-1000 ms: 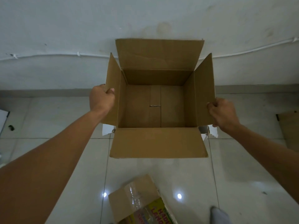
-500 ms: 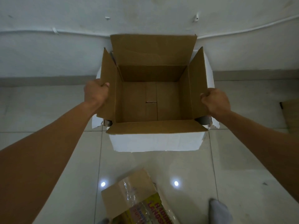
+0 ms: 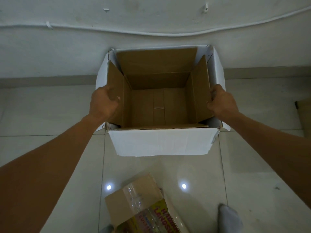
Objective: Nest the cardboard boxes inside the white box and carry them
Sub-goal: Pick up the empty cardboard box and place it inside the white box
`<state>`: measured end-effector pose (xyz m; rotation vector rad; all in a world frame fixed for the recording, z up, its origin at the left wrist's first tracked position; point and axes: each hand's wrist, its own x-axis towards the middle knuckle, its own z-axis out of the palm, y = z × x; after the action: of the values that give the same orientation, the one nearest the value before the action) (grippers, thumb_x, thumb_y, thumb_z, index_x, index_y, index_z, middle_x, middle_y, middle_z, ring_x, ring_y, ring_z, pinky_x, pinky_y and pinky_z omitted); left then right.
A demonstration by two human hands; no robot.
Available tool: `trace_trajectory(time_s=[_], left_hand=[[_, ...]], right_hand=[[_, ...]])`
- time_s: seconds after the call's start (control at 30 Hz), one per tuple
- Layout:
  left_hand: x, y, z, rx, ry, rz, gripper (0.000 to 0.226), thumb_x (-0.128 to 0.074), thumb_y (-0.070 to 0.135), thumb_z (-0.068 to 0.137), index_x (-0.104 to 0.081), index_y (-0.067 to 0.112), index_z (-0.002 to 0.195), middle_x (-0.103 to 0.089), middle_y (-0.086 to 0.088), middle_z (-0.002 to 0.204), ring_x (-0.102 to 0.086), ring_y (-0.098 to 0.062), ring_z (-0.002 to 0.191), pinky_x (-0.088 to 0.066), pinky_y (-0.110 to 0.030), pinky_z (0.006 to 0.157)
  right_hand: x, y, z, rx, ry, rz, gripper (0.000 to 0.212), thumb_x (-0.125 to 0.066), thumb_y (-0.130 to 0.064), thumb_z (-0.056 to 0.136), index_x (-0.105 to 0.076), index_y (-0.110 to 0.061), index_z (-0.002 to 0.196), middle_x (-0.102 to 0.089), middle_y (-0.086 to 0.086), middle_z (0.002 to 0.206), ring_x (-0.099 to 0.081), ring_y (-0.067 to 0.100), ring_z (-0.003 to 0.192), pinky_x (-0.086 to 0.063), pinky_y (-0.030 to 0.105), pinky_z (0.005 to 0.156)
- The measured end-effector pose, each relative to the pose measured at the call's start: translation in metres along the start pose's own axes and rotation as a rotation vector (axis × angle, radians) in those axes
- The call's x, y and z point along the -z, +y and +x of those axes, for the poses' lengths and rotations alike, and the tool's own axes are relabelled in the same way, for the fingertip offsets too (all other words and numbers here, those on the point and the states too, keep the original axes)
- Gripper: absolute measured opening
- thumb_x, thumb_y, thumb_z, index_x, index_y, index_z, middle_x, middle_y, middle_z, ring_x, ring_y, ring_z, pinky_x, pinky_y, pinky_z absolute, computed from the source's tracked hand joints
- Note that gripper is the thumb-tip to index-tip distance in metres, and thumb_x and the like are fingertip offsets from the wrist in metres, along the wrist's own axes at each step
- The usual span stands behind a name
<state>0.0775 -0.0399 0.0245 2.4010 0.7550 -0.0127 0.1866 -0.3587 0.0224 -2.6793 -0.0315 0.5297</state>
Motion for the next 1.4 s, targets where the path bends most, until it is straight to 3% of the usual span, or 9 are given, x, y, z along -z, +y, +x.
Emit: trace_trajectory(time_s=[0.17, 0.3, 0.47, 0.57, 0.73, 0.83, 0.9, 1.17, 1.4], left_hand=[[-0.006, -0.012, -0.015, -0.081, 0.002, 0.243, 0.052, -0.067, 0.011, 0.079, -0.052, 0.005, 0.128, -0.049, -0.02, 0.132, -0.044, -0.039, 0.119, -0.037, -0.047, 0.1], [-0.01, -0.022, -0.024, -0.128, -0.078, 0.335, 0.055, -0.069, 0.012, 0.079, -0.049, 0.001, 0.129, -0.034, -0.018, 0.147, -0.037, -0.038, 0.129, -0.03, -0.049, 0.106], [-0.013, -0.03, -0.029, -0.14, -0.109, 0.273, 0.058, -0.067, 0.021, 0.083, -0.043, 0.004, 0.134, -0.02, -0.017, 0.154, -0.017, -0.034, 0.141, -0.02, -0.051, 0.113], [-0.014, -0.031, -0.037, -0.144, -0.055, 0.226, 0.057, -0.062, 0.025, 0.087, -0.04, 0.007, 0.137, -0.021, -0.018, 0.153, -0.015, -0.033, 0.142, -0.018, -0.052, 0.114], [-0.014, -0.036, -0.059, -0.082, -0.015, 0.133, 0.055, -0.056, 0.03, 0.091, -0.037, 0.009, 0.139, -0.021, -0.016, 0.154, -0.017, -0.031, 0.142, -0.02, -0.05, 0.114], [-0.01, -0.039, -0.076, -0.072, 0.013, 0.094, 0.054, -0.056, 0.028, 0.091, -0.039, 0.005, 0.138, -0.023, -0.017, 0.153, -0.02, -0.031, 0.141, -0.022, -0.048, 0.113], [-0.008, -0.041, -0.09, -0.063, 0.044, 0.069, 0.053, -0.057, 0.027, 0.091, -0.042, 0.004, 0.136, -0.026, -0.019, 0.151, -0.023, -0.032, 0.14, -0.023, -0.047, 0.113], [-0.001, -0.055, -0.184, 0.046, 0.11, -0.004, 0.051, -0.06, 0.025, 0.088, -0.043, 0.011, 0.135, -0.026, -0.018, 0.152, -0.022, -0.029, 0.14, -0.023, -0.045, 0.113], [-0.01, -0.087, -0.275, 0.096, -0.046, -0.01, 0.055, -0.057, 0.026, 0.089, -0.037, 0.015, 0.139, -0.018, -0.012, 0.155, -0.015, -0.023, 0.143, -0.015, -0.038, 0.116]], right_hand=[[-0.008, 0.003, -0.005, 0.11, 0.018, -0.171, 0.038, -0.049, 0.002, 0.086, -0.041, -0.003, 0.123, -0.059, 0.021, 0.096, -0.05, 0.03, 0.074, -0.037, 0.033, 0.063], [-0.012, 0.012, -0.01, 0.156, 0.075, -0.48, 0.042, -0.054, -0.004, 0.087, -0.041, -0.003, 0.126, -0.054, 0.022, 0.109, -0.057, 0.038, 0.089, -0.036, 0.036, 0.062], [-0.005, 0.021, -0.014, 0.08, -0.037, -0.601, 0.083, -0.07, -0.024, 0.08, -0.018, -0.012, 0.144, -0.044, 0.021, 0.119, -0.053, 0.036, 0.098, -0.037, 0.036, 0.063], [-0.005, 0.021, -0.021, 0.109, -0.027, -0.571, 0.093, -0.072, -0.025, 0.077, -0.011, -0.016, 0.147, -0.042, 0.021, 0.119, -0.052, 0.035, 0.095, -0.037, 0.036, 0.061], [-0.008, 0.015, -0.037, 0.191, 0.123, -0.474, 0.074, -0.069, -0.012, 0.074, -0.029, -0.008, 0.136, -0.048, 0.022, 0.108, -0.05, 0.034, 0.087, -0.038, 0.036, 0.063], [-0.011, 0.011, -0.053, 0.273, 0.237, -0.426, 0.047, -0.06, -0.018, 0.082, -0.041, -0.004, 0.123, -0.052, 0.022, 0.102, -0.047, 0.031, 0.082, -0.038, 0.039, 0.071], [-0.013, 0.008, -0.065, 0.316, 0.262, -0.384, 0.041, -0.058, -0.024, 0.085, -0.043, -0.005, 0.118, -0.053, 0.021, 0.102, -0.05, 0.033, 0.085, -0.04, 0.04, 0.074], [-0.033, 0.02, -0.139, 0.409, 0.136, -0.263, 0.044, -0.055, -0.036, 0.089, -0.044, -0.011, 0.124, -0.055, 0.018, 0.117, -0.054, 0.037, 0.108, -0.043, 0.045, 0.091], [-0.057, 0.052, -0.239, 0.338, 0.002, -0.171, 0.044, -0.057, -0.033, 0.086, -0.046, -0.011, 0.123, -0.055, 0.018, 0.114, -0.056, 0.037, 0.098, -0.043, 0.041, 0.081]])
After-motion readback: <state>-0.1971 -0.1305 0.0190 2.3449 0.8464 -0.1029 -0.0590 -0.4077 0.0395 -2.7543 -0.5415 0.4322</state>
